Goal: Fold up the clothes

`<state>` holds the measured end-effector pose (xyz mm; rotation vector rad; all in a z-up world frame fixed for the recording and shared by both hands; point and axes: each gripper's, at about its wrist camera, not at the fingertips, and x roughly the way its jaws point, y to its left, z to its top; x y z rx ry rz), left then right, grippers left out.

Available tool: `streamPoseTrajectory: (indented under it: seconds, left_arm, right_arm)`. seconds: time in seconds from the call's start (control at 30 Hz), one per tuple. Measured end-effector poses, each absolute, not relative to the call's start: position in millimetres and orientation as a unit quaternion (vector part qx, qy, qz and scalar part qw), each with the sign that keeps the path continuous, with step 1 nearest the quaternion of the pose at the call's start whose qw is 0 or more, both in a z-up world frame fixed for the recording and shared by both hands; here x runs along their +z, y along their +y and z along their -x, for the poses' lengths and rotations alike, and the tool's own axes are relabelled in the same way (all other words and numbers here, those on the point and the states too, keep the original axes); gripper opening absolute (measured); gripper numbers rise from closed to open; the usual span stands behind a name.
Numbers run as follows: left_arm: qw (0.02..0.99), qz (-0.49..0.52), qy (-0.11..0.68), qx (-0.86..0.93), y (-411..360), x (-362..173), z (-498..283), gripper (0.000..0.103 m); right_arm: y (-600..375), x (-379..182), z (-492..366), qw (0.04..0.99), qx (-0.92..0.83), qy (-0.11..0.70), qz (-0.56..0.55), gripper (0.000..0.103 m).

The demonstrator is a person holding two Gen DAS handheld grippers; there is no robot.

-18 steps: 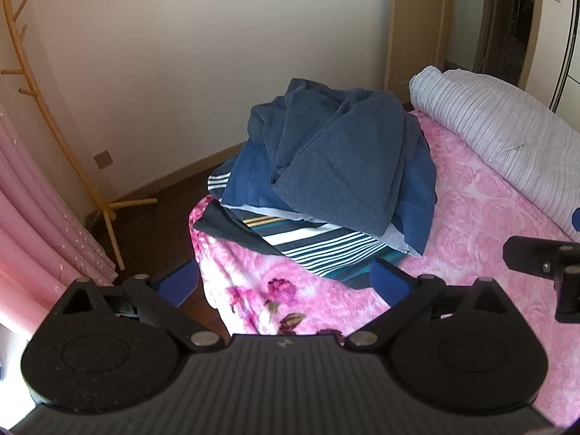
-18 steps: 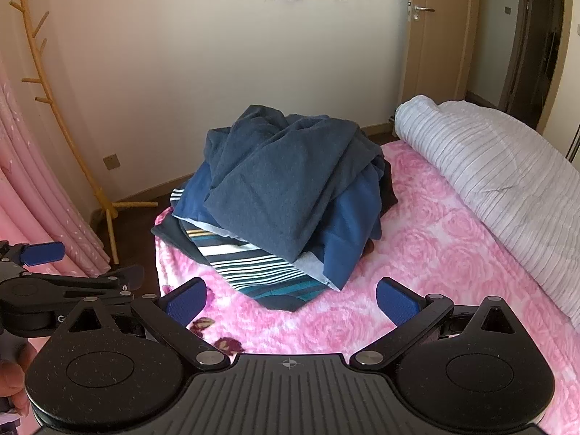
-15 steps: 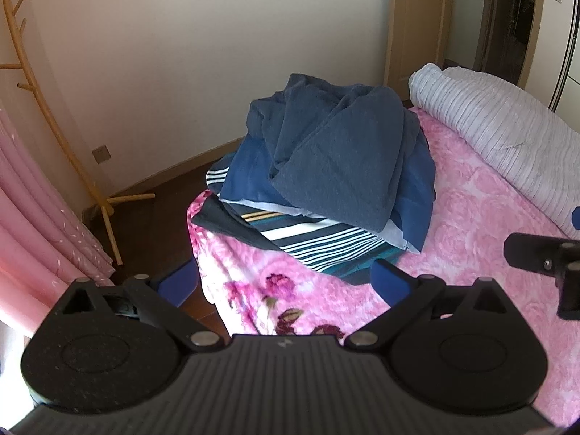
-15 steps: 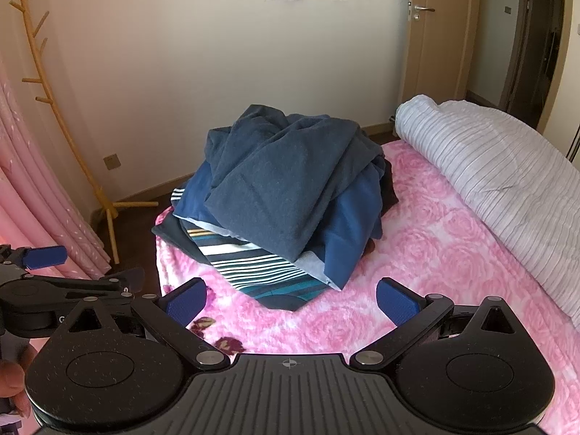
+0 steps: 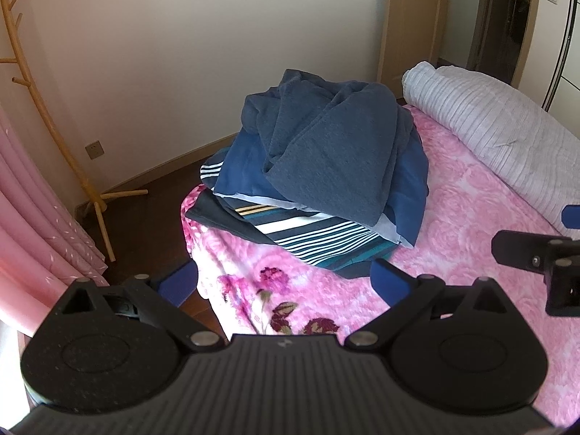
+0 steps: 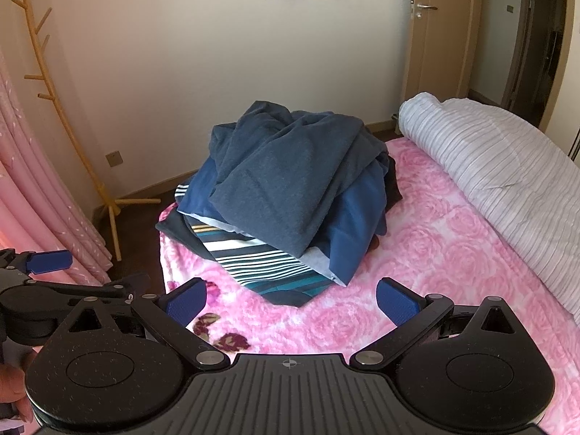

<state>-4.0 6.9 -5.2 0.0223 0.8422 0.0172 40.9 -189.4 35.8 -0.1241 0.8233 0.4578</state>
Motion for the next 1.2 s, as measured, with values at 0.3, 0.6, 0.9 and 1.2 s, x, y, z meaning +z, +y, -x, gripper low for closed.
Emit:
streamPoseTrajectory:
  seconds: [0.3, 0.6, 0.9, 1.2]
  left_arm:
    - [0.912, -0.007, 0.411, 0.012, 12.9, -6.3, 9.1, 0.1]
    - [0.91, -0.007, 0.415, 0.013, 24.5, -8.6, 5.6, 0.1]
    - [0.906, -0.001, 0.423, 0.011, 34.6, -15.7, -3.4, 0.1]
    - [0.902, 0.002, 0.431, 0.007, 38.6, -21.3, -15.5, 0.1]
  right_arm:
    - [-187.9, 38.1, -34.0, 0.888, 0.221, 0.398, 0.062, 0.102]
    - [-171.4, 32.7, -38.8, 0.885, 0.222, 0.404, 0.064, 0.102]
    - [-158.8, 25.3, -43.6, 0.881, 0.219, 0.413, 0.067, 0.102]
    - [-151.2, 19.3, -52.1, 0.878, 0.214, 0.421, 0.071, 0.102]
